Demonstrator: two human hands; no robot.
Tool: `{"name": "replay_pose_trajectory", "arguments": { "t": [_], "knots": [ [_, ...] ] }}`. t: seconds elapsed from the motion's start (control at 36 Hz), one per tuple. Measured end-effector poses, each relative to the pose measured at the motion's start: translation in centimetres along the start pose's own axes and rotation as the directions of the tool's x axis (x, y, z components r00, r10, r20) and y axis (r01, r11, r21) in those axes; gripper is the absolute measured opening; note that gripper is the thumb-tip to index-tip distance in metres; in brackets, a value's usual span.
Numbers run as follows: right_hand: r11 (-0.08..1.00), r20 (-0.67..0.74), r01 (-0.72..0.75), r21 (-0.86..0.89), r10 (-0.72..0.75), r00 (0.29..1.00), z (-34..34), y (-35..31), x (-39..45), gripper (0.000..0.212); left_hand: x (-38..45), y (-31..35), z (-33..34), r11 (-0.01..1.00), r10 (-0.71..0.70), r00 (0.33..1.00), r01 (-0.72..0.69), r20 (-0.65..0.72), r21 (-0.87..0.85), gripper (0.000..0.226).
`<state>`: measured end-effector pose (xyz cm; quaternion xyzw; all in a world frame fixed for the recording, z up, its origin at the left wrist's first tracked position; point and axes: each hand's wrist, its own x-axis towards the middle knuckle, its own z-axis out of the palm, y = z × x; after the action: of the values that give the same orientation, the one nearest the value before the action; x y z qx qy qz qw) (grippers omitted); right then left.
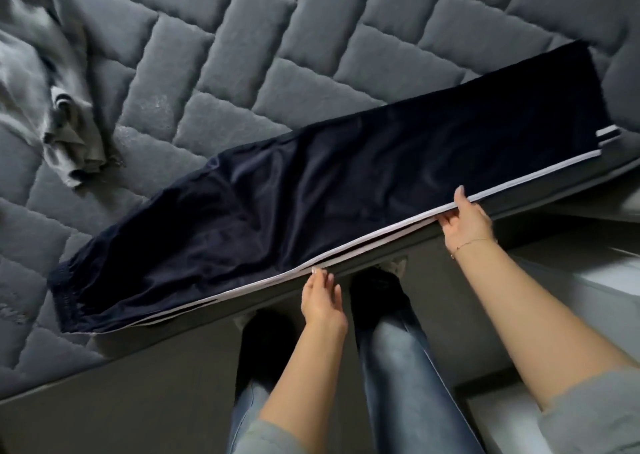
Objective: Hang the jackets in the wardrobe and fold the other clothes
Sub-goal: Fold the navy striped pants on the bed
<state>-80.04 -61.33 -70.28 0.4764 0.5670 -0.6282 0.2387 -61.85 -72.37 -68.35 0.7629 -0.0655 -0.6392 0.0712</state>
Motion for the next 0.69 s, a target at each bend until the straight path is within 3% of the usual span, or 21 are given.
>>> {"name": "replay_pose_trajectory", "arguments": {
  "t": [0.14,0.22,0.28,0.42,0.47,0.53,0.58,0.61,0.67,0.69],
  "knots": [
    [0.999,-0.186,-0.045,0.017,0.047,0.981,-2.8,-3.0,2.3,0.022,-0.7,-1.3,1.7,0.996,-0.027,0.998,0.022,-0.051,-0.090,0.020],
    [0.994,-0.129,-0.098,-0.051,0.090,0.988,-3.7,-3.6,2.9,0.011,-1.6,-1.5,3.0,0.995,-0.058,0.998,0.055,-0.034,-0.083,0.013],
    [0.992,-0.110,-0.108,-0.060,0.101,0.989,-4.3,-3.9,3.1,0.016,-2.2,-1.7,4.1,0.998,-0.048,0.998,0.046,-0.038,-0.040,0.010],
    [1.000,-0.021,0.002,-0.025,-0.003,1.000,-5.6,-5.7,3.5,0.017,-2.4,-2.5,6.5,0.999,-0.035,0.995,0.037,-0.089,0.022,0.017],
    [0.998,-0.041,0.065,0.017,-0.065,0.997,-6.1,-7.4,4.4,0.025,-2.5,-3.1,7.3,0.998,-0.040,0.995,0.045,-0.090,0.051,0.019],
    [0.994,-0.054,0.092,0.066,-0.088,0.995,-6.5,-9.6,5.5,0.039,-2.7,-3.9,8.1,0.980,-0.070,0.997,0.076,-0.037,0.183,0.012],
    [0.994,-0.044,0.099,0.042,-0.097,0.994,-6.9,-11.7,6.8,0.045,-3.3,-5.0,9.3,0.896,-0.148,0.986,0.099,0.082,0.432,0.010],
    [0.992,-0.023,0.103,0.072,-0.102,0.995,-7.1,-12.7,7.5,0.048,-3.8,-5.5,10.1,0.807,-0.181,0.972,0.062,0.147,0.587,0.010],
    [0.985,-0.003,0.083,0.154,-0.083,0.997,-7.3,-14.2,8.9,0.053,-4.9,-6.4,12.2,0.569,-0.148,0.947,-0.156,0.287,0.808,0.010],
    [0.979,-0.026,0.073,0.188,-0.070,0.997,-7.2,-14.8,9.5,0.053,-5.2,-6.7,13.4,0.470,-0.062,0.924,-0.308,0.379,0.827,0.011]
  ]
}}
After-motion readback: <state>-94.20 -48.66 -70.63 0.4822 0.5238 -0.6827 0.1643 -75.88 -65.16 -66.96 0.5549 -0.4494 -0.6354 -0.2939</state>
